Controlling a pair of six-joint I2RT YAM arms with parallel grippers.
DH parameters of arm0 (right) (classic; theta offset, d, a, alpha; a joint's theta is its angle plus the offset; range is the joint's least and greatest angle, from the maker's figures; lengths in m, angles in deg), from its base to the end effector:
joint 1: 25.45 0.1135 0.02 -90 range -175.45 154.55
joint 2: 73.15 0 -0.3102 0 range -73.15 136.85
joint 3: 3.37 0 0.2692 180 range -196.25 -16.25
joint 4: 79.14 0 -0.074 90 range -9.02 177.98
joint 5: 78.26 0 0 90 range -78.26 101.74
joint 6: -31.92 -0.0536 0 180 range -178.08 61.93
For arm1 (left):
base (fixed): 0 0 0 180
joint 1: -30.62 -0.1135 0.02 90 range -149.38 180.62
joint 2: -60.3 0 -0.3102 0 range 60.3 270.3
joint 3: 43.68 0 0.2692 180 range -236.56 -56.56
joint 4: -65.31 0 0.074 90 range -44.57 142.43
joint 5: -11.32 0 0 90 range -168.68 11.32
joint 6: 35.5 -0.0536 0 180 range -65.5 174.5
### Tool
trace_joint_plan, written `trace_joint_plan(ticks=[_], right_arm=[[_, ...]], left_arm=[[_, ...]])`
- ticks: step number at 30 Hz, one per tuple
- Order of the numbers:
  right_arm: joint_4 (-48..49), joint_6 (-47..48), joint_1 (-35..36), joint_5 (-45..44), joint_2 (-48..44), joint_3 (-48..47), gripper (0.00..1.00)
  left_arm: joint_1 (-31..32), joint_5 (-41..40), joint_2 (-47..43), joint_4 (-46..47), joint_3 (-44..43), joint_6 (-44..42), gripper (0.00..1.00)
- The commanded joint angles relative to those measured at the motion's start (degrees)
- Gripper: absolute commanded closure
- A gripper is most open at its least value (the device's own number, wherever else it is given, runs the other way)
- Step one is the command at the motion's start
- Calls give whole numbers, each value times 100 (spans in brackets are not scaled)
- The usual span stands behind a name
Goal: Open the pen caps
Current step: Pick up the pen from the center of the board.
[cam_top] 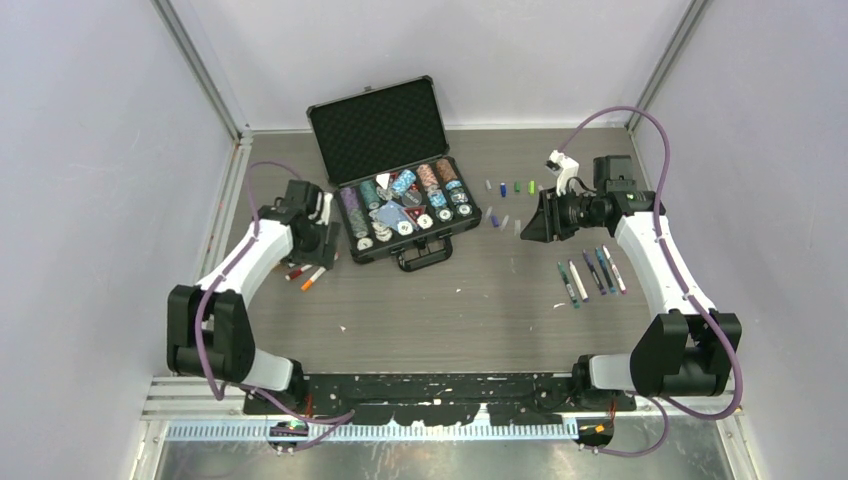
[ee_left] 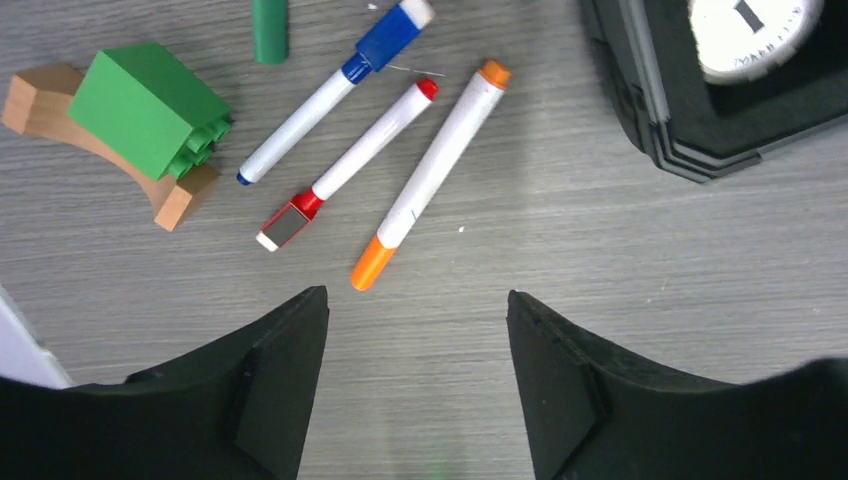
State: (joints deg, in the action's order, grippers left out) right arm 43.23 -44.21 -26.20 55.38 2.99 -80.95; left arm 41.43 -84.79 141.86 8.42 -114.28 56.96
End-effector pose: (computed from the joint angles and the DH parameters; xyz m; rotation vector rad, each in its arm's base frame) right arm 0.2780 0.0334 0.3277 -0.5508 2.2947 0.8397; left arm 0.2827 -0.0482 0.2513 0.1712 2.7392 0.0834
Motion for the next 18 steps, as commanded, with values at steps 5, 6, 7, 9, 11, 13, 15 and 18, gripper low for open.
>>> trace_joint_plan(ticks=[5,6,7,9,11,13,15,18], right_arm=[[83,120,-5,217,-170,-18,63],[81,128,-4,227,-174,-18,63],[80,137,-5,234,-160,-11,63],[70,140,-6,254,-148,-14,63],[62,152,-9,284,-122,-16,63],[50,156,-8,311,-100,-16,63],[33,166,-9,329,-82,-24,63],[19,192,-14,314,-97,-26,63]], left_arm=[[-669,1221,806,-25,-271,158,48],[-687,1247,846,-36,-284,158,51],[-689,1211,866,-37,-291,174,54],[-698,1123,897,-13,-282,194,54],[-698,1001,952,22,-283,179,54],[-703,895,1027,40,-297,160,55],[-702,816,1061,98,-306,158,56],[-700,708,1019,197,-263,101,57]])
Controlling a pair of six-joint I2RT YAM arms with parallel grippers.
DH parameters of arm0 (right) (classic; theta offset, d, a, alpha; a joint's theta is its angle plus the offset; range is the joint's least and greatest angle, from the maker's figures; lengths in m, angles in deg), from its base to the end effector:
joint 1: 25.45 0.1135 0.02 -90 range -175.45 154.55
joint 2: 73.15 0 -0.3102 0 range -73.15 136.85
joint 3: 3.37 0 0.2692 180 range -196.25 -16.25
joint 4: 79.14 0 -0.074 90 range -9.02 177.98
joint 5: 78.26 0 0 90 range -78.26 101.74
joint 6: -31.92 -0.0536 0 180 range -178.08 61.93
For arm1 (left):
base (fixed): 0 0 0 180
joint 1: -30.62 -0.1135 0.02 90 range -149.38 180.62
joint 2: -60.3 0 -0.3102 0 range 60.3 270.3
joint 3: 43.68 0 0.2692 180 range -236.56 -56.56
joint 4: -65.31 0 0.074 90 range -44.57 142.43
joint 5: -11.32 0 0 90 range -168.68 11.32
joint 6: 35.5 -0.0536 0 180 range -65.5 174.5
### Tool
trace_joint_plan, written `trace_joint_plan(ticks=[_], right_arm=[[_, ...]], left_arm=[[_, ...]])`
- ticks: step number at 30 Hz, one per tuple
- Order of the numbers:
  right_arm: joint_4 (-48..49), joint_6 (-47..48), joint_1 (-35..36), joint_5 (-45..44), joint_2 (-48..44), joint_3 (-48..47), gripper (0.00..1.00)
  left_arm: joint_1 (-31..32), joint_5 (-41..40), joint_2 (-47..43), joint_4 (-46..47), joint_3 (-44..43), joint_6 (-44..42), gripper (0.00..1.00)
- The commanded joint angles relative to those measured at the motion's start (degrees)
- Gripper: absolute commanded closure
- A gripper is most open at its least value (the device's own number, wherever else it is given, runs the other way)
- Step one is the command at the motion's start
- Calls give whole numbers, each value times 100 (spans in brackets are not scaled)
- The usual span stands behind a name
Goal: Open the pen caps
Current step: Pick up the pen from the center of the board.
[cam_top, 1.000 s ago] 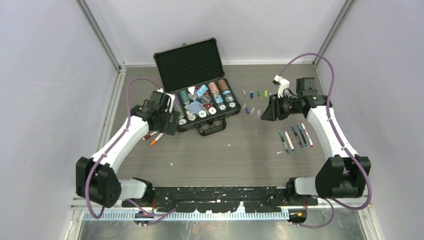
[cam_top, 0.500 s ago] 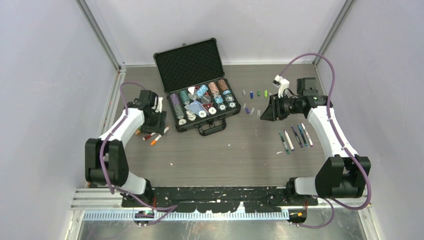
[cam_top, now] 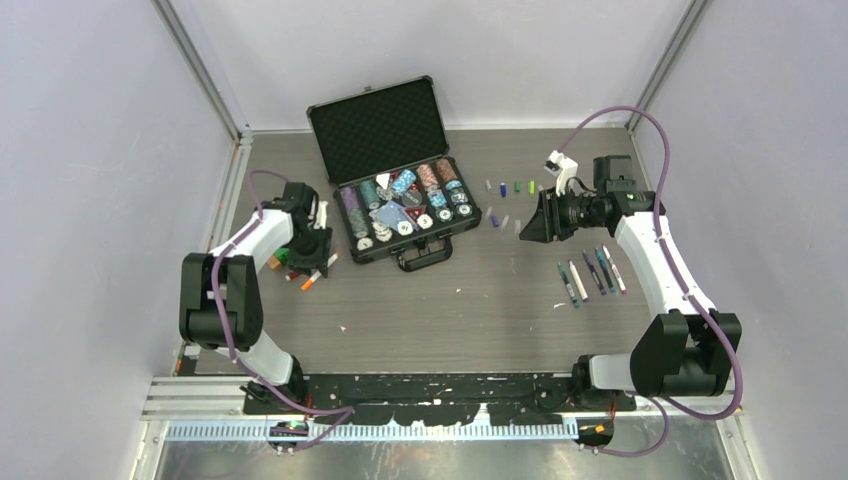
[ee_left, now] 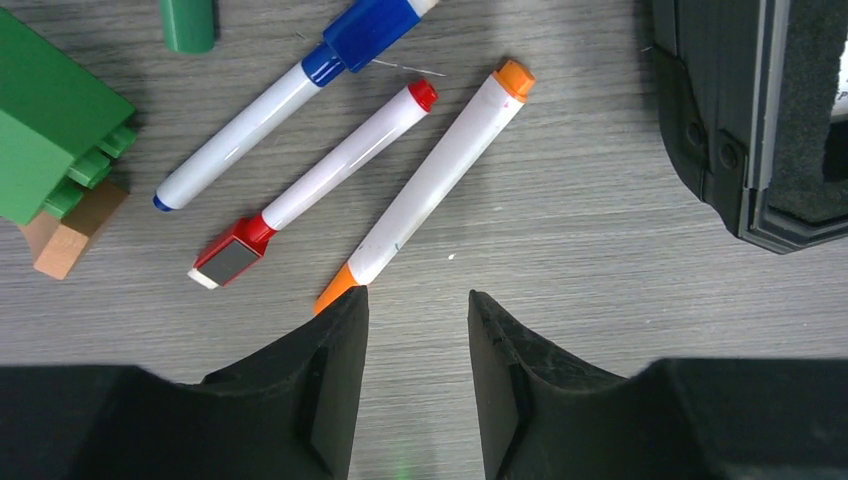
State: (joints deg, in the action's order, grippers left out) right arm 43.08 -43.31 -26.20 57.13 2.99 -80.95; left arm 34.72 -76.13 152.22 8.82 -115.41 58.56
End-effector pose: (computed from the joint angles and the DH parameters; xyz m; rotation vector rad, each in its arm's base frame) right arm 0.2772 0.0345 0.3285 -0.5762 2.2739 0.8693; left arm 0.3115 -0.0247 0.2065 0.0086 2.9116 -0.0888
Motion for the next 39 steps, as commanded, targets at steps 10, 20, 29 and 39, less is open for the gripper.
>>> trace_joint_plan(ticks=[10,20,29,39], right_arm=[[8,109,-13,229,-77,-24,63],[-18,117,-15,238,-81,-33,63],[-61,107,-13,355,-60,-66,63],[-454,534,-12,1056,17,-108,62]], left_arm=[[-25,-215,270,539,-40,-449,61],[-44,-299,622,458,-157,-520,71],[-40,190,407,327,-76,-435,82],[-40,996,-851,-18,-9,-6,100]])
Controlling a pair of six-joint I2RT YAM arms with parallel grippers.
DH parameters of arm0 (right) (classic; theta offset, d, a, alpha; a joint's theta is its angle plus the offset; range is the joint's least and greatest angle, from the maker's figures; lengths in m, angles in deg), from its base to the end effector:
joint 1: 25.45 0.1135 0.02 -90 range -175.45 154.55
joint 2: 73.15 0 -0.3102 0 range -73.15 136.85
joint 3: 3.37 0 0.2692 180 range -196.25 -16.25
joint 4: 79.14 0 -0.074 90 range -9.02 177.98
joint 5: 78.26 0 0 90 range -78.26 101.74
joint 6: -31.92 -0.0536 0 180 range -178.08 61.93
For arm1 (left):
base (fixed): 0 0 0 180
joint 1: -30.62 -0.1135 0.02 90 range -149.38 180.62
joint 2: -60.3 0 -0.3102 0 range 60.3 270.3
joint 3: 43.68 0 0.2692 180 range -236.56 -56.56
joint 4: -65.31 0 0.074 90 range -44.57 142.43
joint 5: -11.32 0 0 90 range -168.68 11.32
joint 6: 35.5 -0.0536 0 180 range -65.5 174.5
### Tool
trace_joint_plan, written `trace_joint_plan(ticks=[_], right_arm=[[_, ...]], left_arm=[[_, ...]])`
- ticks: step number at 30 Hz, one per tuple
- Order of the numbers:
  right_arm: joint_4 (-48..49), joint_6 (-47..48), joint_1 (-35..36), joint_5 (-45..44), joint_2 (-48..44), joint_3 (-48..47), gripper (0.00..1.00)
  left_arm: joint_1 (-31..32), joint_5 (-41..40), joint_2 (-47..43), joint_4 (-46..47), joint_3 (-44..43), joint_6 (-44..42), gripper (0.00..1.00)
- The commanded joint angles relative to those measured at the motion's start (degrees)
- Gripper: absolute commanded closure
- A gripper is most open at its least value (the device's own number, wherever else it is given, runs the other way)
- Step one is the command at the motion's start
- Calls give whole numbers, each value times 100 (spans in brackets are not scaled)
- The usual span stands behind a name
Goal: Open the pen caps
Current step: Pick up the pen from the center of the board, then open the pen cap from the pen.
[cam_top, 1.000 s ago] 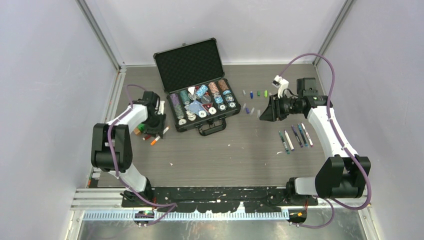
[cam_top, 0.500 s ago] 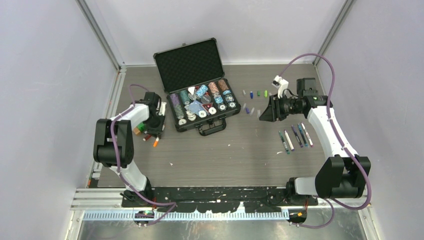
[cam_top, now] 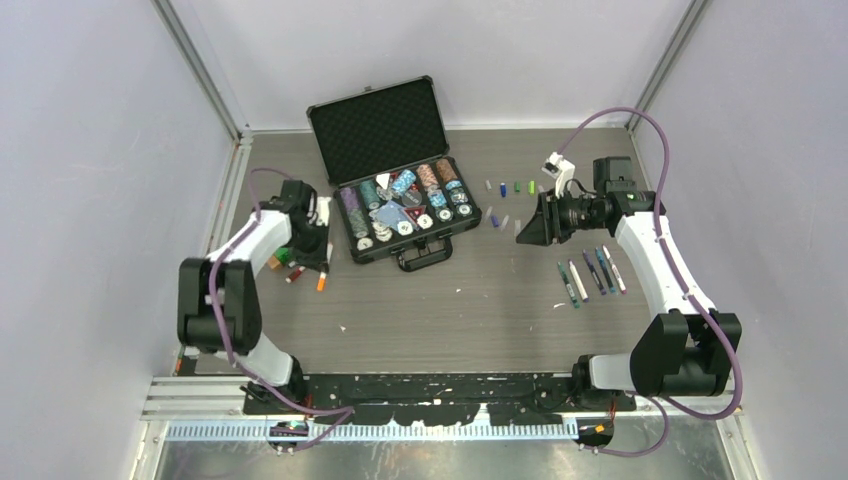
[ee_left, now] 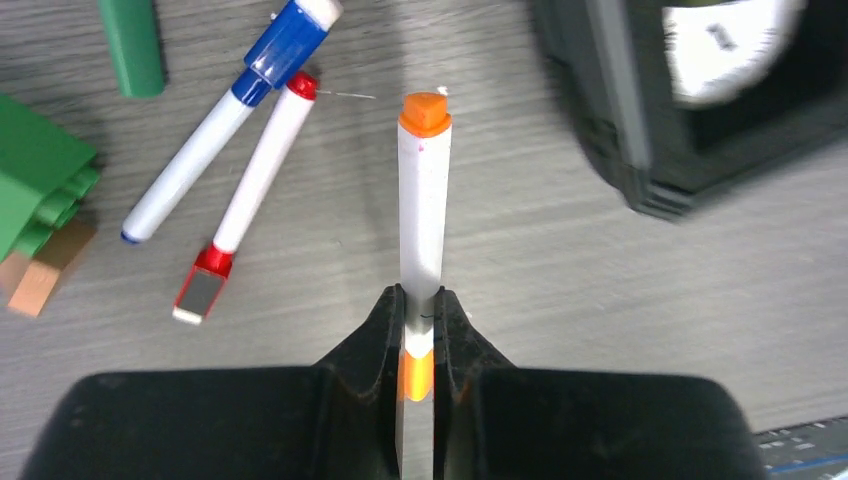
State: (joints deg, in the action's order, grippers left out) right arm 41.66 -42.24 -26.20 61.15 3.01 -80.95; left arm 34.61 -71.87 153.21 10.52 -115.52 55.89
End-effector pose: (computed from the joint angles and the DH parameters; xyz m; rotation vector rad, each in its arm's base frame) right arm 0.2735 0.0371 0.3293 -0.6072 2.2481 0.9547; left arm 0.3168 -0.0285 0.2032 0.0870 2.8936 -0.1889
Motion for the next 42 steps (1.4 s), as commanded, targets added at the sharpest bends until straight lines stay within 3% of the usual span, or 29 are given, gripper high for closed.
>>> trace_joint_plan(ticks=[1,5,9,12,14,17,21,28,37,42], right_arm=[[-407,559,-14,798,27,-114,61],[-655,1155,68,1190,-22,-33,59],[-1081,2446,469,1528,-216,165,54],[-1997,4698,783,1842,-411,365,47],[-2912,7193,955,1969,-500,492,33],[-3510,8793,1247,1991,-471,592,27],[-3692,9497,1661,1961,-268,539,27],[-3756,10478,1930,1587,-157,428,27],[-2261,9299,2881,456,-213,270,32],[-1933,9078,3460,-213,-227,347,36]], left_arm=[[-29,643,-1161,-225,24,297,100],[-27,1009,-1899,-538,11,547,100],[-30,2323,-2669,-348,344,1205,100],[69,3672,-3003,264,837,1935,100],[368,4151,-3097,547,1052,2260,100],[1214,4490,-3067,1195,1350,2903,100],[2366,4532,-2569,2579,1618,3933,100],[3380,4616,-1330,2872,1002,4083,100],[4026,4909,-304,3025,376,4097,100],[4211,5022,-34,3078,241,4115,100]])
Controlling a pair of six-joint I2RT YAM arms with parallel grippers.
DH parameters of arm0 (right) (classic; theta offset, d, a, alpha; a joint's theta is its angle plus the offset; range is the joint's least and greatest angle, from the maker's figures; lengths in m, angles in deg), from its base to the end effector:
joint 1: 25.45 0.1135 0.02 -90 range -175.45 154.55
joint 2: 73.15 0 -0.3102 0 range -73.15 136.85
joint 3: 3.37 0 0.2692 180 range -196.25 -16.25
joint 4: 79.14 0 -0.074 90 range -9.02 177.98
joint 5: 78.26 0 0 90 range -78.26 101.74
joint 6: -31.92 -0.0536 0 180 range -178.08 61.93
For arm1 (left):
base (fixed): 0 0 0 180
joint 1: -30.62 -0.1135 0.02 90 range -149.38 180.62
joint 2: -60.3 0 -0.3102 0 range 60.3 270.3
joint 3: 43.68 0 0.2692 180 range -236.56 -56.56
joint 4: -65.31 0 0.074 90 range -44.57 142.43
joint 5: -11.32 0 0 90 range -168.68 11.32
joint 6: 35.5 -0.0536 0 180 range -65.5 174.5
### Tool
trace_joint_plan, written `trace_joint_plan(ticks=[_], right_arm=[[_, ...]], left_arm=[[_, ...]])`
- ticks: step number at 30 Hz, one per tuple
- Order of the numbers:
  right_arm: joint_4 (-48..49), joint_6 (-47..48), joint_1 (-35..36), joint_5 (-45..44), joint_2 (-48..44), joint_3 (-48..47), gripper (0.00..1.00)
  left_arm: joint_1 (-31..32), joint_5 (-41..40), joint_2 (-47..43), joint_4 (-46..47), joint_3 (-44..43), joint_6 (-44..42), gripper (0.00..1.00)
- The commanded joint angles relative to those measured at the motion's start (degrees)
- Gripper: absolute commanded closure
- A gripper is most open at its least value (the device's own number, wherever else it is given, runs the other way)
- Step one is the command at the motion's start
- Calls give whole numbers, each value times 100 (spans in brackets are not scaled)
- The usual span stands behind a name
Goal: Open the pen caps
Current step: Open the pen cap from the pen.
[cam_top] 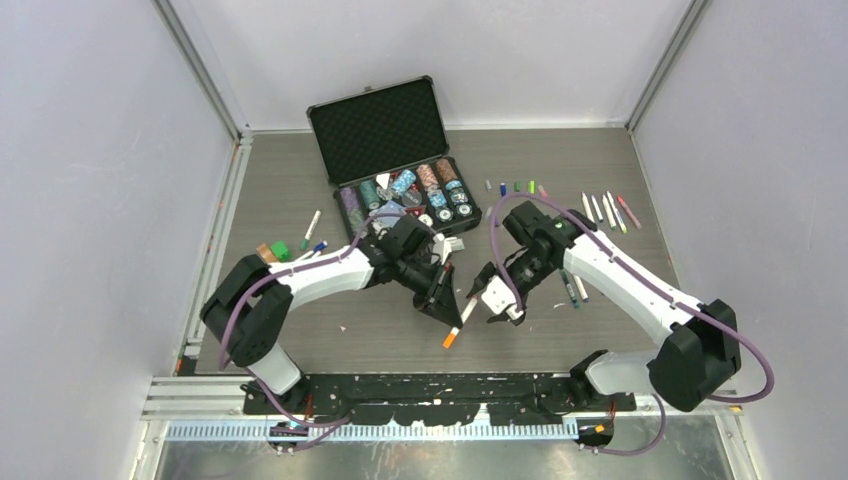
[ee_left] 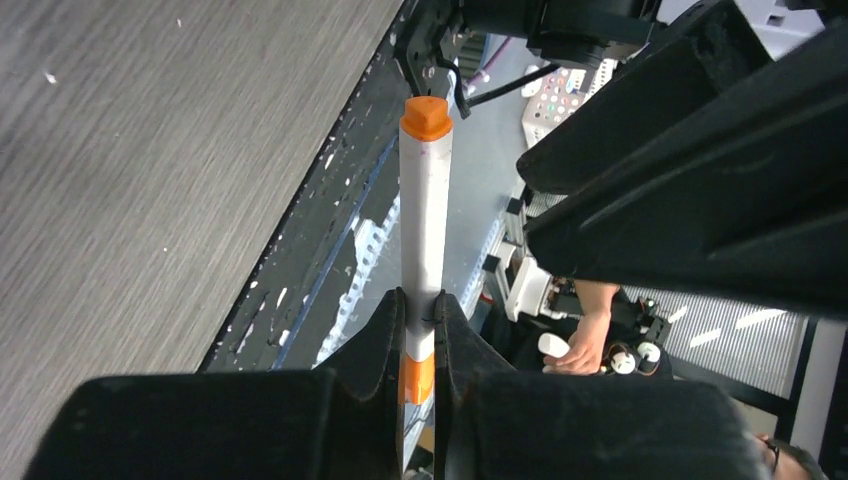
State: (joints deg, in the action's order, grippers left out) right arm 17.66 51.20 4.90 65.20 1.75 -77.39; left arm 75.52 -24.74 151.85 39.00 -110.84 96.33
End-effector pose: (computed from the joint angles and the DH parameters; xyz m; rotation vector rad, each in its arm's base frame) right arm 0.1675 0.1480 0.3035 -2.2202 0.7512 0.8339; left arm 0.2105 -0.2710 0.2307 -0.5247 -2.5042 1.5485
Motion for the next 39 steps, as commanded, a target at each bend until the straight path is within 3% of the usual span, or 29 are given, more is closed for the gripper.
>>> trace_joint_plan(ticks=[1,9,17,23,26,32,39], right_arm=[[502,-291,450,-769,-84,-7,37],[930,-457,926,-1706,38,267,48],[1117,-547,1123,-1804,-5,440,58],[1150,-609,1218,-1675,-42,536,82],[1135,-612,1223,-1583,-100,604,99],[1205,-926,1200,-1594,-474,898,100],[1086,-1705,787,-1078,-797,989,100]], left_arm=[[145,311,127,237,-241,84,100],[297,344,280,395,-350,202,100],[378,416,463,504,-521,282,100],[379,361,474,513,-603,294,98],[379,265,397,510,-597,309,90],[334,-340,-260,21,-534,-77,58],[220,-1832,-1564,1168,390,159,49]])
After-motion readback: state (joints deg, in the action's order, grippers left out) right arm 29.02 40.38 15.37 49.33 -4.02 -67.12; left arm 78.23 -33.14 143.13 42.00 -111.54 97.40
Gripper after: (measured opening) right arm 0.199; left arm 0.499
